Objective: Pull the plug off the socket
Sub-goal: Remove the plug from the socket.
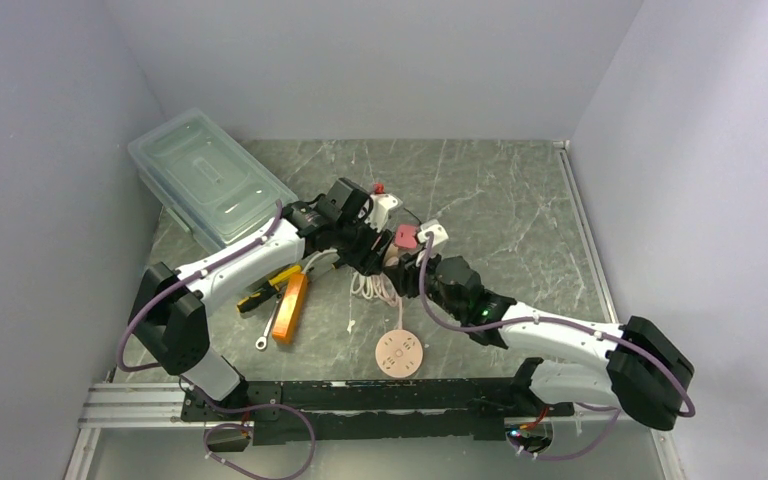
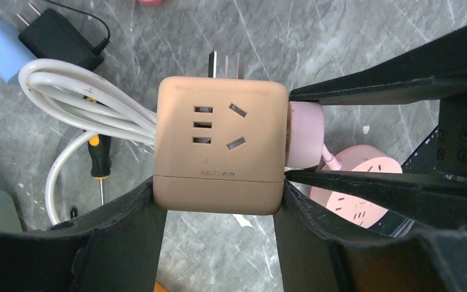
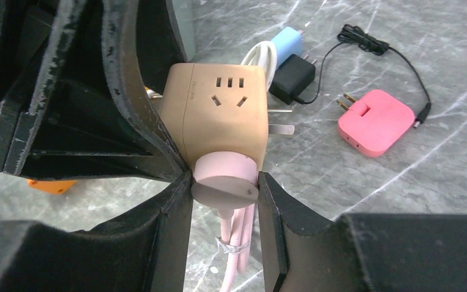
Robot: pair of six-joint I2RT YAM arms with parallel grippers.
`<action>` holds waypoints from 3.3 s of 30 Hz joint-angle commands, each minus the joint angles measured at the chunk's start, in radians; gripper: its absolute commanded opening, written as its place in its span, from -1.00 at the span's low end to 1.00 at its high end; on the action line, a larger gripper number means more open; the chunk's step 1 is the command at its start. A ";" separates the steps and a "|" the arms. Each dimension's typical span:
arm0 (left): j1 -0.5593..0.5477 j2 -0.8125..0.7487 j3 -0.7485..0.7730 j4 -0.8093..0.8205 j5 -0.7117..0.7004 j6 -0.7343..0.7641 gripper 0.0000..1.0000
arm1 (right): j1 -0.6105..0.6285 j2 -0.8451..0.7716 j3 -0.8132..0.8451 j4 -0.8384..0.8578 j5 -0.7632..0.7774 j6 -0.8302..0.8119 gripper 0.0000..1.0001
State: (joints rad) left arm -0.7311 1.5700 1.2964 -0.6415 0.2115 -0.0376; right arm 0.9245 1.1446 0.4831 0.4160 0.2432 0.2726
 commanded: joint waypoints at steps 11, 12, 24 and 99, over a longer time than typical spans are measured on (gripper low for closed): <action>0.060 -0.011 0.016 0.039 -0.066 -0.038 -1.00 | -0.147 -0.040 -0.007 0.030 -0.215 0.007 -1.00; 0.075 -0.010 0.018 0.041 -0.053 -0.050 -1.00 | -0.118 -0.040 -0.005 0.024 -0.156 -0.001 -1.00; 0.125 -0.037 -0.007 0.093 0.023 -0.073 -1.00 | 0.064 0.021 0.049 -0.011 0.169 -0.019 -1.00; -0.048 0.041 0.021 0.033 -0.106 -0.023 -1.00 | -0.130 0.056 0.137 -0.153 -0.028 0.049 -1.00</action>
State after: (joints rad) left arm -0.7574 1.5978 1.2869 -0.5709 0.1474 -0.0456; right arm 0.7986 1.2304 0.6056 0.2218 0.0784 0.3058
